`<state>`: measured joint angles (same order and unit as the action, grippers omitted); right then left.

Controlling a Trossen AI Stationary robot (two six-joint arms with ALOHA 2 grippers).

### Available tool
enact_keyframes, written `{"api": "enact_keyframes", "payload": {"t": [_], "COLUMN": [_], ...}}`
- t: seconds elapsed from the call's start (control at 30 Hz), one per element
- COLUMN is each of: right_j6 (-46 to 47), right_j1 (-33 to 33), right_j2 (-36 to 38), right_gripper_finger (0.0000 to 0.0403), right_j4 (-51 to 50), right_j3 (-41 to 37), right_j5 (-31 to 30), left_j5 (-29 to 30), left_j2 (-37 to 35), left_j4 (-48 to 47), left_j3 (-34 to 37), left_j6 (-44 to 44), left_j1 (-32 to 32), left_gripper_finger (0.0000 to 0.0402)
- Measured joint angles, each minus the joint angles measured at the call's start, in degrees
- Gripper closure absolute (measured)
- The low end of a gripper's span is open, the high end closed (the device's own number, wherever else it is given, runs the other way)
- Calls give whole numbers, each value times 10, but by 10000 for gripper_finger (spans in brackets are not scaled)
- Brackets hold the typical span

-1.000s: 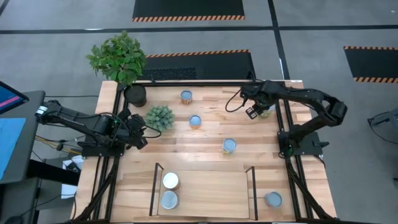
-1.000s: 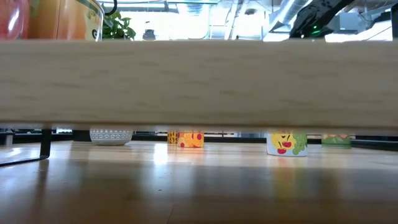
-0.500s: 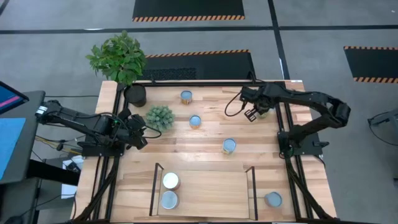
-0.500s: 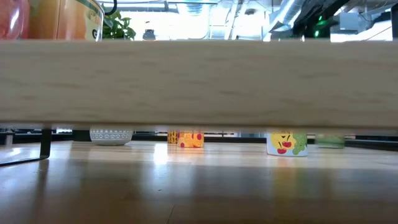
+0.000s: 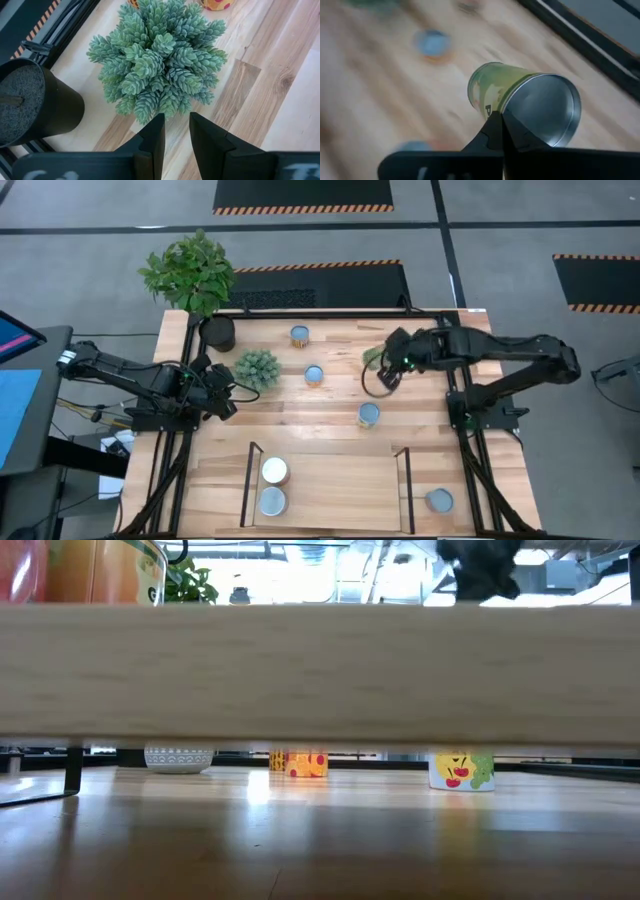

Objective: Pick and place cans onto a shelf
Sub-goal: Put the canned peaches on the shelf

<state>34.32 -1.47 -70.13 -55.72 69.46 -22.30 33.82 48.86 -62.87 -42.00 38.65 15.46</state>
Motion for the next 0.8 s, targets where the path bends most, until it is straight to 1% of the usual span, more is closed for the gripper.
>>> {"api": "enact_keyframes", "payload": {"t": [0.1,0.2,0.33,0.57,0.8], "right_j6": [2,0,-7,3,-18], "right_j1": [62,116,175,237,264], "right_j2": [-26,-69,-141,-274,-419], "right_gripper_finger": [402,402,402,403,402], "right_j4": [66,119,121,46,-78], "right_j3": [9,24,68,215,398], "right_j5": [0,-3,-28,-24,-17], "left_j5": [0,0,0,-4,-4], "left_j2": [0,0,0,0,0], "left_j4": [0,0,0,-1,-1], "left_j3": [0,0,0,0,0], "left_j6": [-1,-4,-4,-4,-3], "left_j1": [0,0,0,0,0], "left_gripper_finger": [322,322,322,322,322]}}
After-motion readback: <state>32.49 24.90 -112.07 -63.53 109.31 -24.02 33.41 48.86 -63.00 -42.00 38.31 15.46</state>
